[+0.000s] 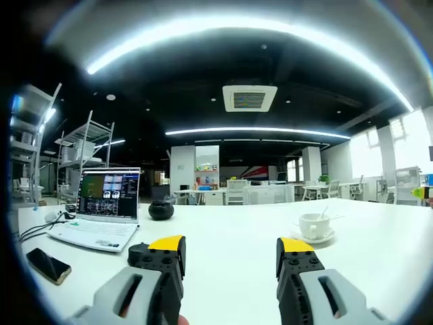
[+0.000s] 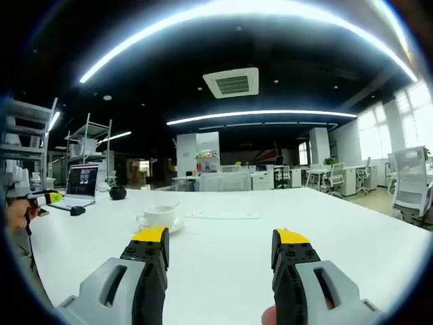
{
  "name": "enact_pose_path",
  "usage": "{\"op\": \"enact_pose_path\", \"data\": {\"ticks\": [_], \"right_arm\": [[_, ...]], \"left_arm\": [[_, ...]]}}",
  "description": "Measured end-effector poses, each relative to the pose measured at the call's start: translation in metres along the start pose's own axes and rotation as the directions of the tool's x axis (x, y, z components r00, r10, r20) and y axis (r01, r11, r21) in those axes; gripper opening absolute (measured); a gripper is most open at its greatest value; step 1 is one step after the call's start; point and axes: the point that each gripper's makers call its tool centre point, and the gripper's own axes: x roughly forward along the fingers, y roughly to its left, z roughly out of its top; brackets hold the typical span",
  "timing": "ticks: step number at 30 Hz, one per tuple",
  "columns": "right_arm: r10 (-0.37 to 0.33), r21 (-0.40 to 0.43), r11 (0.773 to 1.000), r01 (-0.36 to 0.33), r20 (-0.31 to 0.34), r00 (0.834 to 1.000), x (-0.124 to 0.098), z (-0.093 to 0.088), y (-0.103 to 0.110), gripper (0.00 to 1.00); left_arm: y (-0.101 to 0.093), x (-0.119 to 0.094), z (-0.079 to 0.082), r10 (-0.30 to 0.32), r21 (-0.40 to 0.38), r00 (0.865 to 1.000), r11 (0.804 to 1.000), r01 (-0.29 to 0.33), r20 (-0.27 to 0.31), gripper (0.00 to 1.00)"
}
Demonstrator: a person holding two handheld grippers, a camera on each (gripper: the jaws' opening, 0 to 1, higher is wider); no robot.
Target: Tidy tabletop coffee trays, cups and spoons，present forward
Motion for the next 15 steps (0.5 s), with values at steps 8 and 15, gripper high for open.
{"op": "enact_pose_path", "data": {"ticks": [8, 15], "right_arm": [[0.008, 0.005, 1.0, -0.008, -0.006, 1.0, 0.0039, -0.0048, 0.0037, 0.61], [0.007, 0.011, 1.0, -0.007, -0.011, 1.0, 0.0032, -0.0084, 0.0026, 0.61]], "left_arm": [[0.002, -0.0001, -0.0015, 0.004, 0.002, 1.0, 1.0, -0.004, 0.0, 0.55], [0.0006, -0.0006, -0.0052, 0.006, -0.001, 1.0, 1.0, -0.006, -0.007, 0.55]]}}
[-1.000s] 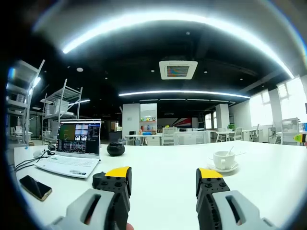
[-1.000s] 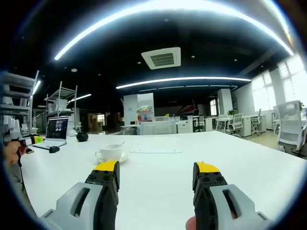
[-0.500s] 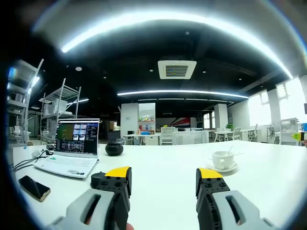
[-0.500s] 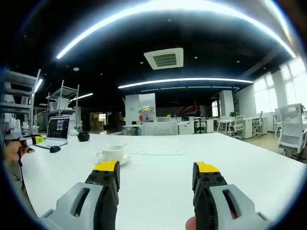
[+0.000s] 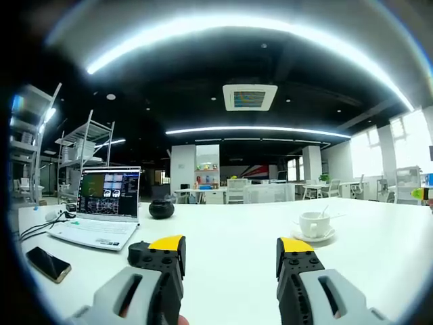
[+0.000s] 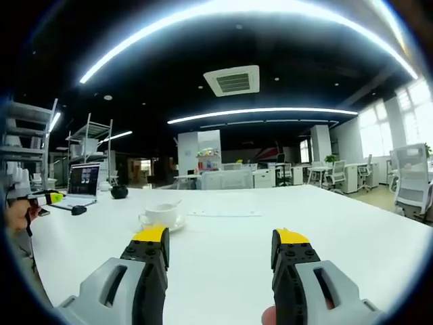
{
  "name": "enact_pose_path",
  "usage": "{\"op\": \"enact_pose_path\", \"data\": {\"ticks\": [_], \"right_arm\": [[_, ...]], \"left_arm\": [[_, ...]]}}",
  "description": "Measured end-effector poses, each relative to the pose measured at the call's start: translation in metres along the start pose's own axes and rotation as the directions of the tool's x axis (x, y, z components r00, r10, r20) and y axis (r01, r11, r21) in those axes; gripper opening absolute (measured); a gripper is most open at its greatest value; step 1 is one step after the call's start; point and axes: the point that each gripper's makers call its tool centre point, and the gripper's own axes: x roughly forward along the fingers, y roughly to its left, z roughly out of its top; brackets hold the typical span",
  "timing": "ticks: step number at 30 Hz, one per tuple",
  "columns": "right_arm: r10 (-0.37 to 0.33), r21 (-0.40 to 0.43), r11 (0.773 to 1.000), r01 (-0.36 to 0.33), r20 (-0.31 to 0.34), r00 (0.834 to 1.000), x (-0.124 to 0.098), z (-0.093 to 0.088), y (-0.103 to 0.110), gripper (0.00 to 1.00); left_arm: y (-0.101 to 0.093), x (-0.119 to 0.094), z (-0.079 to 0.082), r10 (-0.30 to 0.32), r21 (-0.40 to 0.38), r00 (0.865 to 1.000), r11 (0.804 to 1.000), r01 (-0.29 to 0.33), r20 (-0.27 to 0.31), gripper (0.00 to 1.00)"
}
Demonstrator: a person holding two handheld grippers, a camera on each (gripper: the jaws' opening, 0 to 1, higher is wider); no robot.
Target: Tidy tabletop coffee trays, cups and spoons，present forward
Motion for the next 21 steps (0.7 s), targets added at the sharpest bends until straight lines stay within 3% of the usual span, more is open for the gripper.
{"op": "enact_pose_path", "data": {"ticks": [21], "right_arm": [[-0.012, 0.022, 1.0, 0.012, -0.002, 1.0, -0.0034, -0.0075, -0.0042, 0.61]], "left_arm": [[-0.0038, -0.002, -0.001, 0.004, -0.006, 1.0, 1.0, -0.004, -0.001, 0.55]]}}
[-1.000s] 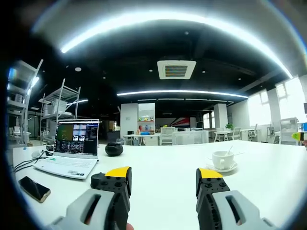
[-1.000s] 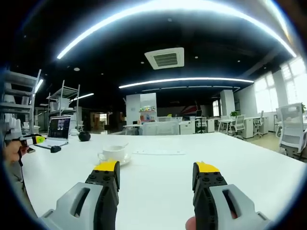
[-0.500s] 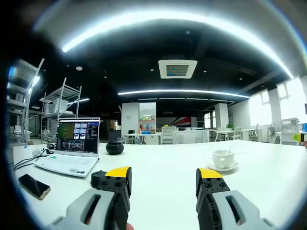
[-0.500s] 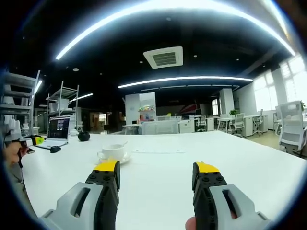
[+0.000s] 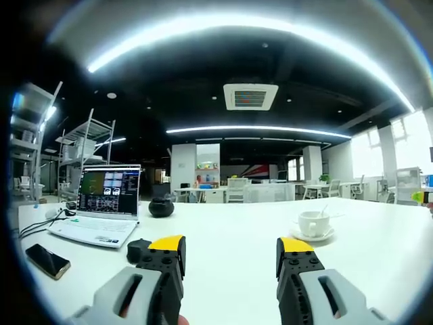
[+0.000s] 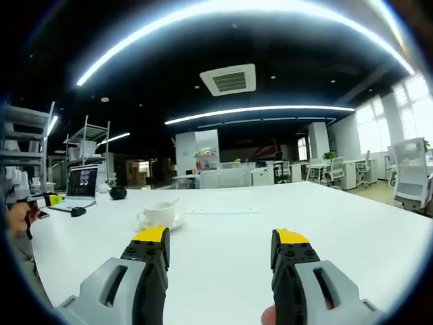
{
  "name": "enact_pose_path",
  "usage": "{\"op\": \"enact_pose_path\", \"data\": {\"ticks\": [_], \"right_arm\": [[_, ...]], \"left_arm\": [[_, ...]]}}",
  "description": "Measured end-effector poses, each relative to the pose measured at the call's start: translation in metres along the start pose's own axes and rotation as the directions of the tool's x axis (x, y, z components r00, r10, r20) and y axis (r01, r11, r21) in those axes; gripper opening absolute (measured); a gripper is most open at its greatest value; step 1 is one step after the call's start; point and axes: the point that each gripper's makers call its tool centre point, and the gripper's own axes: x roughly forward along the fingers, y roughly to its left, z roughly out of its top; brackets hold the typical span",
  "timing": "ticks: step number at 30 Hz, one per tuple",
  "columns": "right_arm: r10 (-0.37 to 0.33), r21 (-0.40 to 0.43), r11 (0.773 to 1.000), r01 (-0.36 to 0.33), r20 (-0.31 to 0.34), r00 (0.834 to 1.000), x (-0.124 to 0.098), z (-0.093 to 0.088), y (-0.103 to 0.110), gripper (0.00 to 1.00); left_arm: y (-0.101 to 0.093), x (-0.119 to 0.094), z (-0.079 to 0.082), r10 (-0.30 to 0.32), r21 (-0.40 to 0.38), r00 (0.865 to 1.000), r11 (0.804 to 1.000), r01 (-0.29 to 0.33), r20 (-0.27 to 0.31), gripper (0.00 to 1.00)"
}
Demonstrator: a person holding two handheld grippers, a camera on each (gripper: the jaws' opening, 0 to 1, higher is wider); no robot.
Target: Tidy tabletop coffee trays, cups and spoons，present forward
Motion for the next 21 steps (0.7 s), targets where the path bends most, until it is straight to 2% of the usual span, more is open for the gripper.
{"op": "enact_pose_path", "data": {"ticks": [21], "right_arm": [[-0.016, 0.01, 1.0, 0.016, 0.0, 1.0, -0.0069, -0.0027, -0.0061, 0.61]], "left_arm": [[-0.0046, -0.0011, 0.0031, -0.004, -0.003, 1.0, 1.0, 0.004, 0.005, 0.55]]}}
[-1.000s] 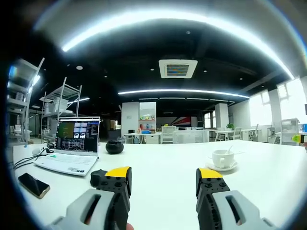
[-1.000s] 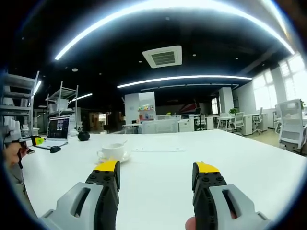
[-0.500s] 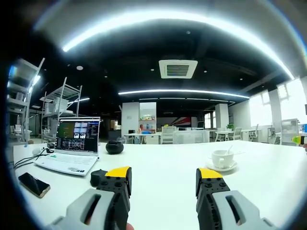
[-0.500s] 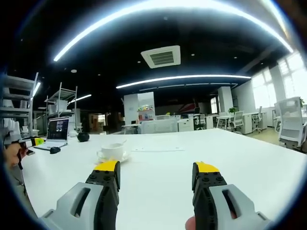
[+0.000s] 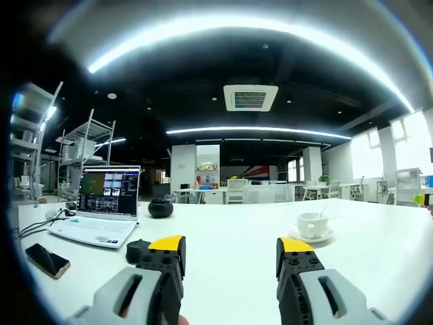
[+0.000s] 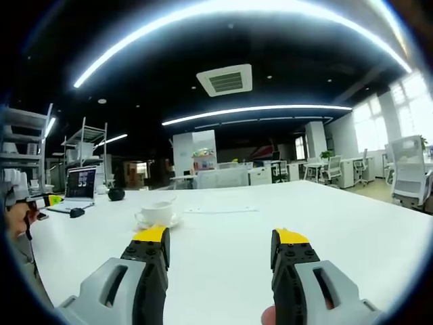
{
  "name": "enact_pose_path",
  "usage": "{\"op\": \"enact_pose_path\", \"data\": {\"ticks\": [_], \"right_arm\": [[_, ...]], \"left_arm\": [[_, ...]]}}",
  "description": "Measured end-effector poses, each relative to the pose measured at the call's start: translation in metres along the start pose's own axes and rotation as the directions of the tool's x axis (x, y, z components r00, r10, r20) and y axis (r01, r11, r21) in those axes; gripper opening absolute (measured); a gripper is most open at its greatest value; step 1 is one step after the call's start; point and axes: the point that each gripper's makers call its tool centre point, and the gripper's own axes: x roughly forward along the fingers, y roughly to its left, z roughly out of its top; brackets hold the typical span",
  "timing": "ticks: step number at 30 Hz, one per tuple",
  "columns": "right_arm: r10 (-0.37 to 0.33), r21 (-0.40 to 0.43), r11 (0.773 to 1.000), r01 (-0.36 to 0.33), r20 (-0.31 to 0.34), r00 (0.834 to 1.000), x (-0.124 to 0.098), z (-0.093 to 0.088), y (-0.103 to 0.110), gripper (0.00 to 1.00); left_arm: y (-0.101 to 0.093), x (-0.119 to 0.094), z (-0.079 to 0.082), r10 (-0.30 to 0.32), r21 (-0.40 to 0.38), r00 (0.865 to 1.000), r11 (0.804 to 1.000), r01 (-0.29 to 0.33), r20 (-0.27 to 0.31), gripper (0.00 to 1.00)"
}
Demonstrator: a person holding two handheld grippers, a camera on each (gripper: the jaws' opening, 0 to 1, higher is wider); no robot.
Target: Tidy tabletop coffee trays, cups and spoons，present forward
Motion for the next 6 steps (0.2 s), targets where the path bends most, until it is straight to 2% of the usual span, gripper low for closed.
{"op": "enact_pose_path", "data": {"ticks": [6], "right_arm": [[-0.002, 0.002, 1.0, 0.002, -0.001, 1.0, -0.0004, -0.0007, -0.001, 0.61]], "left_arm": [[-0.0013, 0.0011, 0.0009, -0.003, 0.0, 1.0, 1.0, 0.003, 0.001, 0.55]]}}
